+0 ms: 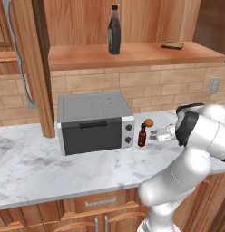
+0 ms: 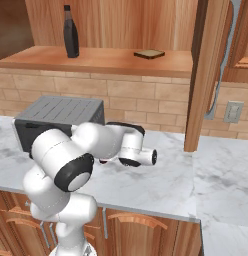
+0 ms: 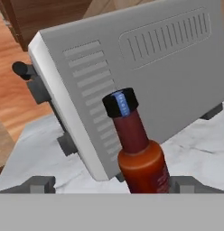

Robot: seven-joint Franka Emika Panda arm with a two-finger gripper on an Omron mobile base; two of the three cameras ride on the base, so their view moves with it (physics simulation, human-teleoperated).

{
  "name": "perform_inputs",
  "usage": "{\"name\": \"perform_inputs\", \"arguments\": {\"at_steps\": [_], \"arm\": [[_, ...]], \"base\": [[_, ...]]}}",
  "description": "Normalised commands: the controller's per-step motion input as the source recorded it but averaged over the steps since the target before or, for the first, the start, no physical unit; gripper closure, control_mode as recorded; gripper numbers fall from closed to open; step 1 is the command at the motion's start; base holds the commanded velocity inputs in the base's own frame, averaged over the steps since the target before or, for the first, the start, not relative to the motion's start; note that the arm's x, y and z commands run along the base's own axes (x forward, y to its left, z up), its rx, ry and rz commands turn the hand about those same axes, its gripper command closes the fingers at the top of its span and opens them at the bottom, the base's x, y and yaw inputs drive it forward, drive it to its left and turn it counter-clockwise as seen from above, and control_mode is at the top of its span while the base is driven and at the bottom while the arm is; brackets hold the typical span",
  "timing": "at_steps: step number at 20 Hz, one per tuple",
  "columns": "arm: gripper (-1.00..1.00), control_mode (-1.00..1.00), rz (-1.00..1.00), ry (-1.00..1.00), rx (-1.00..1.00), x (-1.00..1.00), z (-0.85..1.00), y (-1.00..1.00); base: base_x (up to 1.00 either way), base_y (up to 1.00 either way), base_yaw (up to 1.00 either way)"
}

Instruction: Pick the syrup bottle and condiment bottle from the counter and place them in the cabinet.

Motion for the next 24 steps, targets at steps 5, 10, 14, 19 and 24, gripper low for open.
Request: {"name": "perform_inputs", "arguments": {"at_steps": [5,10,14,19,24], "arm": [[-1.00,-1.00,0.00,-0.02,0.05,0.00,0.01,0.02],[-1.00,-1.00,0.00,-0.01,0.06,0.00,0.01,0.12],[-1.00,-1.00,0.00,-0.02,0.05,0.00,0.03,0.15],[-1.00,-1.00,0.00,-0.02,0.03,0.00,0.07,0.05],[-1.00,-1.00,0.00,0.00,0.02,0.04,0.05,0.00]], "base": [[0.00,0.00,0.00],[0.00,0.00,0.00],[0.00,0.00,0.00],[0.00,0.00,0.00],[0.00,0.00,0.00]]}}
